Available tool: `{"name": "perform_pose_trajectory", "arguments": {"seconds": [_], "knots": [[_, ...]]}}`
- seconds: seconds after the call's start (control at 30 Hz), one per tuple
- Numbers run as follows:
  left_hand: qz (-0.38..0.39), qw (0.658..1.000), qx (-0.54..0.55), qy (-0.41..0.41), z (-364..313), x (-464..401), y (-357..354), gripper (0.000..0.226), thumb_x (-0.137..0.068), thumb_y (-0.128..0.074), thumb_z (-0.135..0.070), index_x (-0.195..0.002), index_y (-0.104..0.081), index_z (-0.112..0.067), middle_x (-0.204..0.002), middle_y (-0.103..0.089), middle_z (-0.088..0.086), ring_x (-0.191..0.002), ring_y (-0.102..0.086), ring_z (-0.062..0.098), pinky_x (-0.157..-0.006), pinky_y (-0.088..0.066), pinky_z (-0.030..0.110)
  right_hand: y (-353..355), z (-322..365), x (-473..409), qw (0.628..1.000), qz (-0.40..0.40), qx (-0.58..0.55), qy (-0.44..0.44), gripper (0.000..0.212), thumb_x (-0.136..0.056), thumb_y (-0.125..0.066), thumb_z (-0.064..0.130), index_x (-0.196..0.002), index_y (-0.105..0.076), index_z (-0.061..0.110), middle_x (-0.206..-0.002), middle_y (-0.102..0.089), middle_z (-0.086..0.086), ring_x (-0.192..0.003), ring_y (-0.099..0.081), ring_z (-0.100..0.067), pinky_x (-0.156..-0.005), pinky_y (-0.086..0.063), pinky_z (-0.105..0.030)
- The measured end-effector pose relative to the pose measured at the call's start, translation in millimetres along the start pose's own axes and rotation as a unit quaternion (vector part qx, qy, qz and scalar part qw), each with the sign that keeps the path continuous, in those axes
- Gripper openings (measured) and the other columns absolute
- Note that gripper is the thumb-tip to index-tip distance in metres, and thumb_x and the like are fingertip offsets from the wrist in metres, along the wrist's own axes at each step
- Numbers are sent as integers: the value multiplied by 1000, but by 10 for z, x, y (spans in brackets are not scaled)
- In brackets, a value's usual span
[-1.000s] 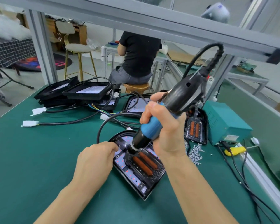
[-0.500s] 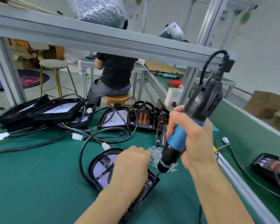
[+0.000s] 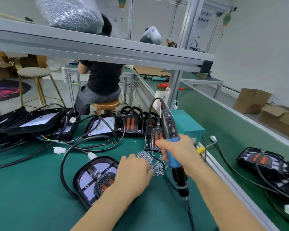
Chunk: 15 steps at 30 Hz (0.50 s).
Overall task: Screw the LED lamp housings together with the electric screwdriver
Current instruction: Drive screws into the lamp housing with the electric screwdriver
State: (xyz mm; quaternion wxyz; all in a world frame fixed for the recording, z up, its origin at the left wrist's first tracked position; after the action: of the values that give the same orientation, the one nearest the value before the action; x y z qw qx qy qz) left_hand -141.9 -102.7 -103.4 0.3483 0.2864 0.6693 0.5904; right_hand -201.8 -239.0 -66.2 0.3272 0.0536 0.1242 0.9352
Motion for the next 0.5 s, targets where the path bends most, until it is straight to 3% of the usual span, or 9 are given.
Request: {"name": "perform_pose_trajectory", "arguments": {"seconds": [0.1, 0.17, 0.23, 0.3, 0.4, 0.5], "knots": [[-83, 993, 81, 19, 128, 180, 96, 24, -94, -46, -36, -98, -68, -27, -110, -60, -18, -111, -45, 14, -88, -32, 30, 149, -53, -97, 1000, 6, -12, -25, 20, -74, -79, 18, -75, -61, 9, -56, -63, -5, -45, -55, -15, -47, -48, -24], [-176, 969, 172, 12, 246, 397, 192, 15, -87, -59, -27, -85, -73, -26, -99, -64, -18, -102, -52, 16, -86, -39, 33, 304, -73, -168, 999, 7, 12, -47, 24, -75, -80, 22, -76, -60, 10, -55, -64, -5, -44, -56, -15, -44, -47, -23], [-266, 934, 235, 48, 471, 671, 214, 12, -78, -59, -30, -74, -70, -29, -87, -63, -21, -90, -52, 10, -74, -42, 29, 484, -137, -223, 996, 3, 45, -77, 28, -76, -81, 28, -78, -59, 11, -53, -63, -5, -42, -56, -15, -43, -46, -22], [-275, 924, 244, 102, 755, 899, 195, 13, -77, -52, -45, -71, -61, -39, -82, -59, -24, -82, -46, 2, -66, -38, 24, 660, -248, -235, 991, 10, 80, -110, 35, -75, -82, 35, -82, -58, 10, -52, -62, -6, -41, -55, -16, -43, -45, -22], [-252, 912, 260, 194, 1293, 1156, 9, 28, -76, -44, -69, -74, -57, -44, -85, -57, -19, -75, -51, 4, -59, -38, 28, 894, -441, -178, 979, 11, 130, -157, 50, -71, -81, 48, -88, -58, 8, -53, -62, -7, -43, -57, -19, -46, -47, -24], [-195, 886, 288, 307, 1803, 1408, -387, 50, -69, -40, -87, -74, -56, -40, -72, -56, -10, -63, -52, -1, -54, -38, 23, 1075, -608, -85, 961, -5, 213, -177, 52, -71, -76, 59, -76, -58, 10, -53, -64, -8, -48, -56, -22, -53, -48, -27]]}}
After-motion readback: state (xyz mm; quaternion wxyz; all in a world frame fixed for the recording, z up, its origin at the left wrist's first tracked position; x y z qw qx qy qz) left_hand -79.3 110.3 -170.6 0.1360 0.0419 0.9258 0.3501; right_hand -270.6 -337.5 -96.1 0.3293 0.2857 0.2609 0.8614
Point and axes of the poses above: each hand's wrist, its own x-axis away from the middle knuckle, its own y-axis out of the back of the hand, z = x × y, the point moved 2 cm from there along -x, towards the middle knuckle
